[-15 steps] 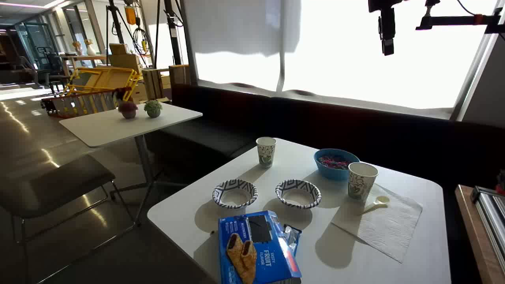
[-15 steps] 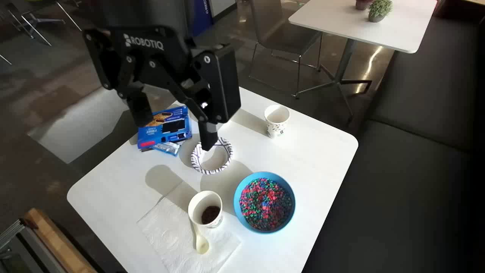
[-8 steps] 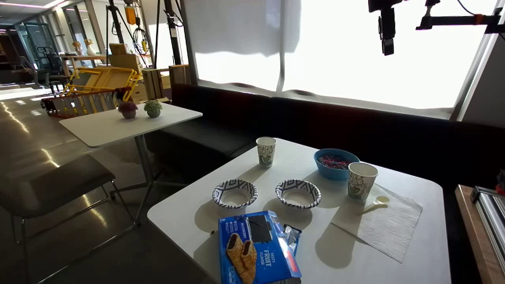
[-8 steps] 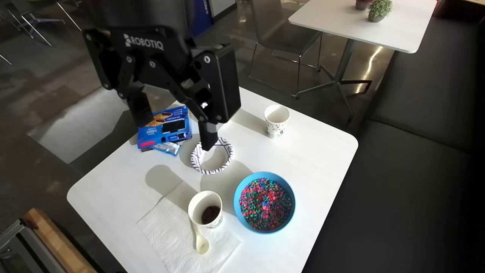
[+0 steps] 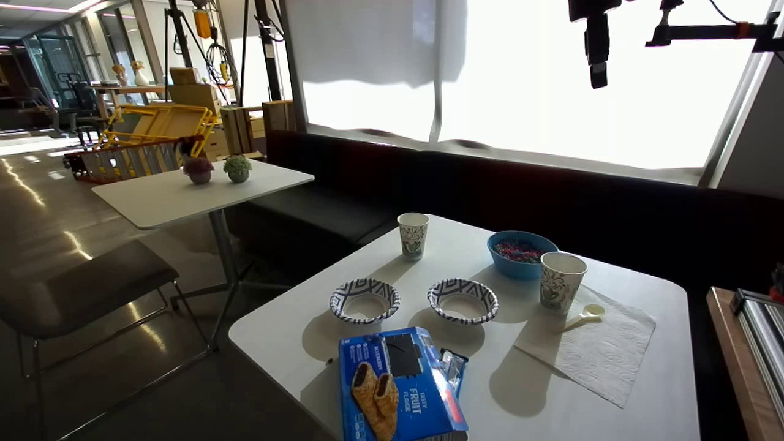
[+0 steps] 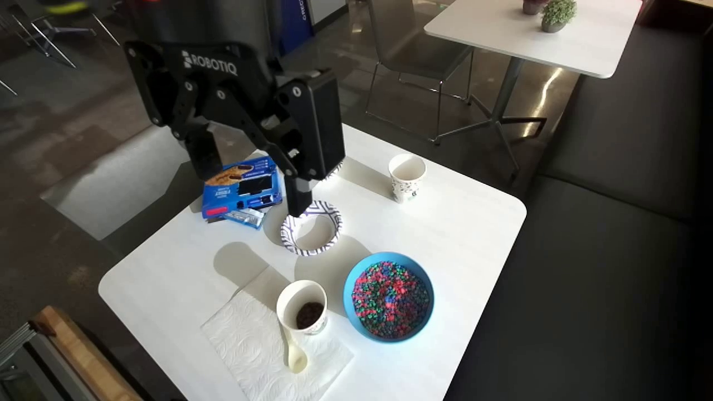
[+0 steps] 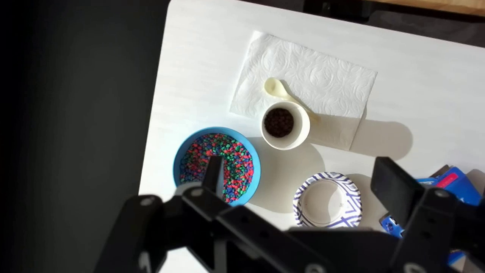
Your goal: Move the blue bowl backwards.
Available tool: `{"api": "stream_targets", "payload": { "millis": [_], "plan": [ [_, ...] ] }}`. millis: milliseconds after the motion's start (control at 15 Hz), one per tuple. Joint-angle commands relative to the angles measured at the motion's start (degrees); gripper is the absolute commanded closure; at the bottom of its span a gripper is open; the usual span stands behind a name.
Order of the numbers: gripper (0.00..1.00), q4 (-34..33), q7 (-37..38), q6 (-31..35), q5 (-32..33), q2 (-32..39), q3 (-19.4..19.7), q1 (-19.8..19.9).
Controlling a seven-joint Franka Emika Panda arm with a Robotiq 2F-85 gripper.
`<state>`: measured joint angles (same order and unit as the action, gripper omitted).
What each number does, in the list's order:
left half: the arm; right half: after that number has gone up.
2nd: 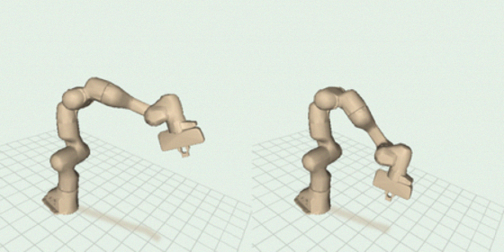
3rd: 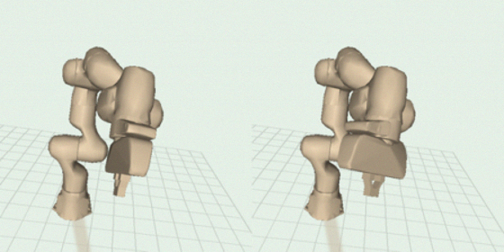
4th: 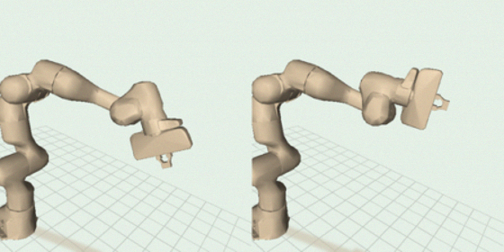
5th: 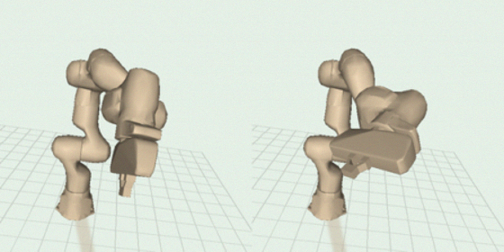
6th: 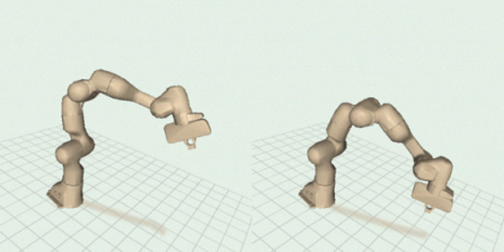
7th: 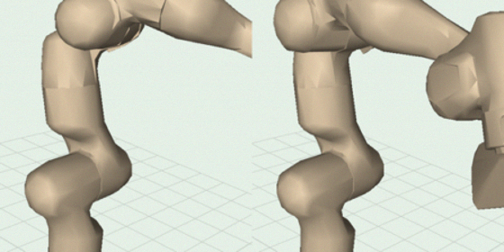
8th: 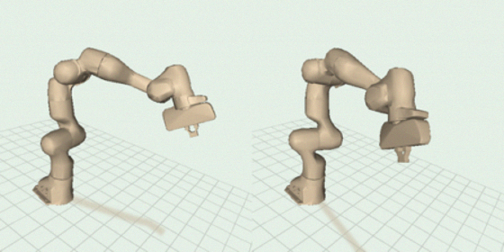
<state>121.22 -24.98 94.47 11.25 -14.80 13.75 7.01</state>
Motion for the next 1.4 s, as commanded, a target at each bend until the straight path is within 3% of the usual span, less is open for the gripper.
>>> {"api": "stream_targets", "payload": {
  "millis": [0,267,533,733,933,1067,1133,1200,1333],
  "plan": [
    [0.0,3.9,10.5,4.4,-4.2,2.2,-2.4,-0.4],
    [0.0,11.4,23.7,24.4,-5.2,4.0,-5.3,-0.3],
    [0.0,13.5,33.6,43.9,-4.1,11.3,-5.8,0.9],
    [0.0,13.2,45.9,55.9,2.6,18.9,-5.8,1.9],
    [0.0,9.5,58.3,59.9,15.2,27.1,-1.4,1.2],
    [0.0,6.8,66.7,57.5,22.1,31.9,4.8,-4.7],
    [0.0,6.8,69.6,54.1,24.3,33.6,4.1,-5.5],
    [0.0,9.5,62.1,57.7,19.4,29.1,3.4,-2.7],
    [0.0,8.3,66.2,56.3,21.9,32.5,3.9,-4.4]
  ]
}}
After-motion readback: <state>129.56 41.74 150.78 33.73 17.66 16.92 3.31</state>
